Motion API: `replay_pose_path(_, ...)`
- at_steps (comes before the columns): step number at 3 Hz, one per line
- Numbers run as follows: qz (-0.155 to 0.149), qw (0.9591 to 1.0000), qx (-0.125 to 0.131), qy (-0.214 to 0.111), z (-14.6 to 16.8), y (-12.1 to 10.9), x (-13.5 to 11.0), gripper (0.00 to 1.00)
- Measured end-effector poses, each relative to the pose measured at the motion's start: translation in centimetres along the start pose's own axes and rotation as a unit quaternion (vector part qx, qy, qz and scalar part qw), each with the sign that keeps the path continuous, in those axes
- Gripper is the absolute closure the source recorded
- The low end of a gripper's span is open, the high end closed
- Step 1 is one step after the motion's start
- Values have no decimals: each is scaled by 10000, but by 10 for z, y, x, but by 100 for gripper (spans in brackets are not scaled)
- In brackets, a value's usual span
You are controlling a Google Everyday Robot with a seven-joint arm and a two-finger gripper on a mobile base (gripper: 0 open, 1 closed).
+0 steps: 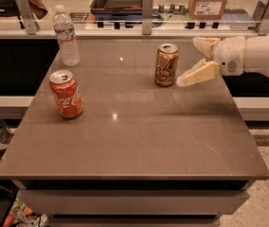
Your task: Knock orange can over
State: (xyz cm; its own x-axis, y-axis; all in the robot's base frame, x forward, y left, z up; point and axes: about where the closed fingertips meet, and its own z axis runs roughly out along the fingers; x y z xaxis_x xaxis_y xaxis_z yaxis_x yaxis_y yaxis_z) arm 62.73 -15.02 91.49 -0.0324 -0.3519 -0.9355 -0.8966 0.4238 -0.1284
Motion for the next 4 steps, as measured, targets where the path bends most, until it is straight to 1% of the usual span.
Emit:
replay_pose_path(1,134,9994,-89,-314,23,3,7,0)
replay_pose_path(2,212,9979,-131,-603,41,1,8,0)
replay_pose_path(3,283,9953,-189,-909,58,0,7,0)
replay_pose_path(4,358,9898,-259,-1356,76,2,6,0)
